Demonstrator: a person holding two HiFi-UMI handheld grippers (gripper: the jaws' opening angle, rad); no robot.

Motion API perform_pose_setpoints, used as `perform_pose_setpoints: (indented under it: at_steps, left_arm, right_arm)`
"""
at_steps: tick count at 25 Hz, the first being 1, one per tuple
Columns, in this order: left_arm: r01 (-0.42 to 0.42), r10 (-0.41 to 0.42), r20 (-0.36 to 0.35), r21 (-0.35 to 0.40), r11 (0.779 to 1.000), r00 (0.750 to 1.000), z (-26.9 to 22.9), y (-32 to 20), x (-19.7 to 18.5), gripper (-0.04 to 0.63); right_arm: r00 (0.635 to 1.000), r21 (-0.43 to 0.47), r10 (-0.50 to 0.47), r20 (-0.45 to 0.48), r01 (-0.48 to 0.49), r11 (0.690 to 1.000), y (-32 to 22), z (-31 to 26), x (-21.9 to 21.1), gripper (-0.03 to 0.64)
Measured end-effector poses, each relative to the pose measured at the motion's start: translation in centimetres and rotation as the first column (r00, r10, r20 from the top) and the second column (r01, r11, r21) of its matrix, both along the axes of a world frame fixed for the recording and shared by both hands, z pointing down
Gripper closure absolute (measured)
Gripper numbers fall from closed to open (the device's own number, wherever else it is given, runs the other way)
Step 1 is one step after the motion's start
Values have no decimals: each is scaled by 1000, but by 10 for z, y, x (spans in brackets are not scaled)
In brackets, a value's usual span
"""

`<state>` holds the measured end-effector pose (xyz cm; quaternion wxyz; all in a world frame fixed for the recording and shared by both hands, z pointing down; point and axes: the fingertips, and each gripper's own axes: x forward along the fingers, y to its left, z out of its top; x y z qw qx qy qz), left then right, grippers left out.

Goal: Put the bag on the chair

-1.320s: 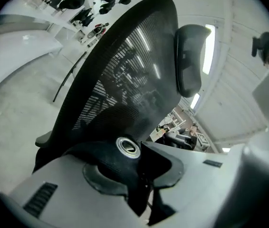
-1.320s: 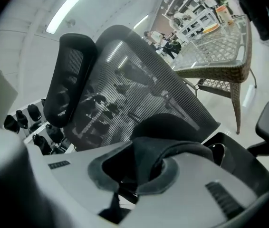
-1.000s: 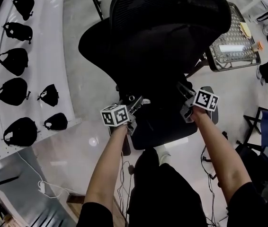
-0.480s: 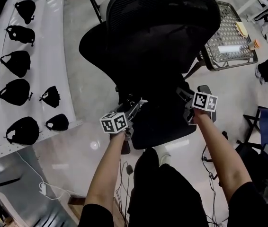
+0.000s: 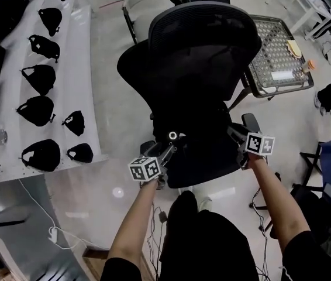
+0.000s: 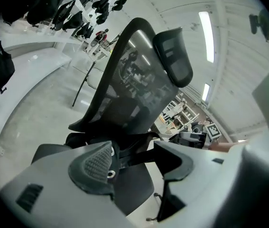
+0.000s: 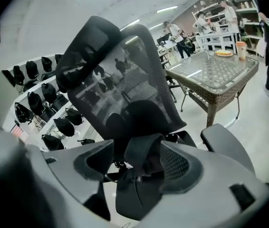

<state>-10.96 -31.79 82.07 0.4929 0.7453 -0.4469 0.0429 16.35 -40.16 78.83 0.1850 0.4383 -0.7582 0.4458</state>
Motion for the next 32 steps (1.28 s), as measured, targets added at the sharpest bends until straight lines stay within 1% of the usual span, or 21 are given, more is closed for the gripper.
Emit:
perform_pose_setpoints:
  at_steps: [3, 6, 9, 13, 16, 19, 22, 25, 28, 29, 31, 32]
  left_arm:
    - [-8, 8, 0, 44, 999, 1000, -34, 18, 1, 341]
    - [-10, 10, 6, 92, 996, 1000, -71, 50, 4, 341]
    - [-3, 4, -7, 145, 989, 1000, -111, 81, 16, 341]
    - [30, -24, -30, 218, 976, 999, -166, 120, 27, 341]
    - [23, -15, -32, 267, 963, 999, -201, 150, 38, 341]
    - [-5, 14, -27, 318, 948, 1000, -232, 176, 54, 342]
    - [2, -2, 0, 354, 935, 1000, -260, 187, 64, 344]
    - [26, -37, 21, 397, 917, 999, -287, 190, 75, 345]
    - [66, -98, 48, 447, 892, 994, -310, 183, 89, 346]
    - [83, -125, 61, 462, 883, 990, -317, 179, 95, 354]
    - [119, -184, 90, 484, 867, 979, -330, 171, 107, 397]
    - [137, -216, 110, 490, 861, 970, -336, 168, 113, 418]
  right_arm:
    - [999, 28, -29, 23, 28, 999, 23, -31, -5, 321]
    - [997, 36, -44, 59, 42, 998, 56, -62, -5, 321]
    - [993, 99, -75, 86, 67, 993, 87, -112, -7, 321]
    - [989, 166, -99, 107, 80, 983, 133, -163, -4, 322]
    - [987, 205, -92, 135, 63, 977, 167, -198, -1, 330]
    - [983, 211, -81, 166, 45, 977, 192, -221, 7, 345]
    - [976, 223, -106, 192, 62, 973, 199, -238, 11, 369]
    - [964, 277, -167, 205, 107, 955, 201, -258, 16, 407]
    - [944, 342, -248, 218, 164, 925, 191, -279, 23, 450]
    - [938, 365, -274, 211, 184, 912, 185, -285, 26, 472]
    - [929, 407, -323, 184, 227, 885, 175, -298, 34, 528]
    - [925, 424, -343, 166, 247, 871, 172, -303, 38, 542]
